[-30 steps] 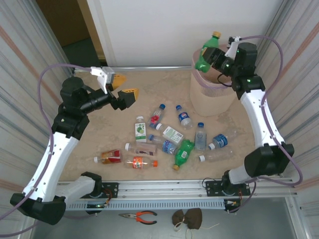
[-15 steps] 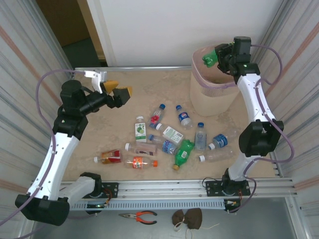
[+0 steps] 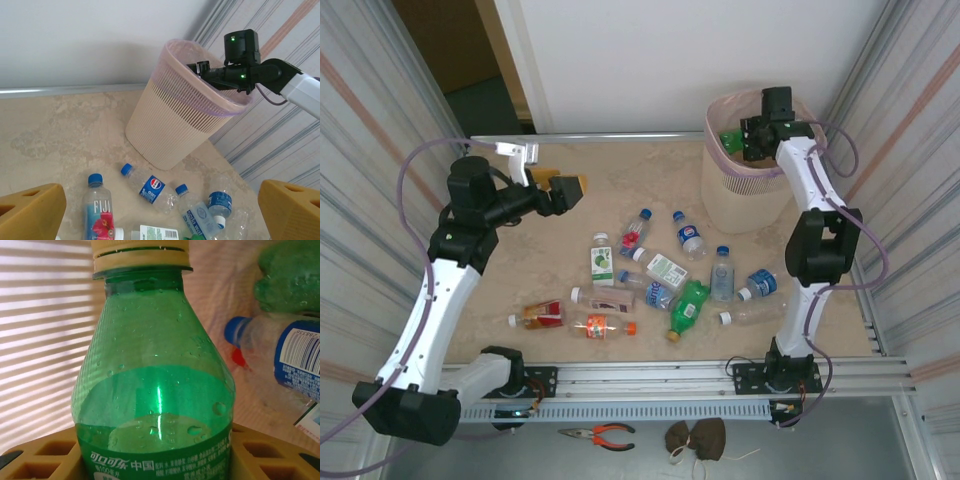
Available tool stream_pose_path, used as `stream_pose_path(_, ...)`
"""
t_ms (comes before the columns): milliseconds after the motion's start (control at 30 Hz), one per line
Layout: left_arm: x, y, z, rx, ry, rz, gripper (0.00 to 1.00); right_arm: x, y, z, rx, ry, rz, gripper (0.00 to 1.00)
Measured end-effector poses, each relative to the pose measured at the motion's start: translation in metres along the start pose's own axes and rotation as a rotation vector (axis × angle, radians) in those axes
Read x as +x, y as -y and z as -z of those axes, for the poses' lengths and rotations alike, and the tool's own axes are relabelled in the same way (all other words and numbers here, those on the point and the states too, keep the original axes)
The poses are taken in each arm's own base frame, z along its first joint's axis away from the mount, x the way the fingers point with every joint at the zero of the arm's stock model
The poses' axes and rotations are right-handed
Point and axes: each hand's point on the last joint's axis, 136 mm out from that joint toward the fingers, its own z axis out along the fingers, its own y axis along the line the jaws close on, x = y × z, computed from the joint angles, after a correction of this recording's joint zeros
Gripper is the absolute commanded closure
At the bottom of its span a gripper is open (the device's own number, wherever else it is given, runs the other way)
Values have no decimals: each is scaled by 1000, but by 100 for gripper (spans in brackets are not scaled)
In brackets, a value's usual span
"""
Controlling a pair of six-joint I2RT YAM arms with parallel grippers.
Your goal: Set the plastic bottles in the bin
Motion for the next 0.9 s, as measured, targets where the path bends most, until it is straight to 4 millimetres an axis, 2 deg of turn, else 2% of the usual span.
stream_pose_path(133,3,-2,-1,-7,-12,25,1,0,13,-21,42,0,-30,45)
stream_pose_path(300,5,-3,-1,-14,-18,47,1,0,13,-27,45,0,-64,35)
stream_pose_path(500,6,-4,-1,-16,-22,66,2,0,9,-23,44,-2,-77,23)
stream_pose_path(733,10,-5,0,-22,-36,85,2,-1,8,-18,45,1,-77,23)
stream_pose_path(900,16,-10,-2,-35,-45,122,5,-3,-3,4,14,5,-80,23)
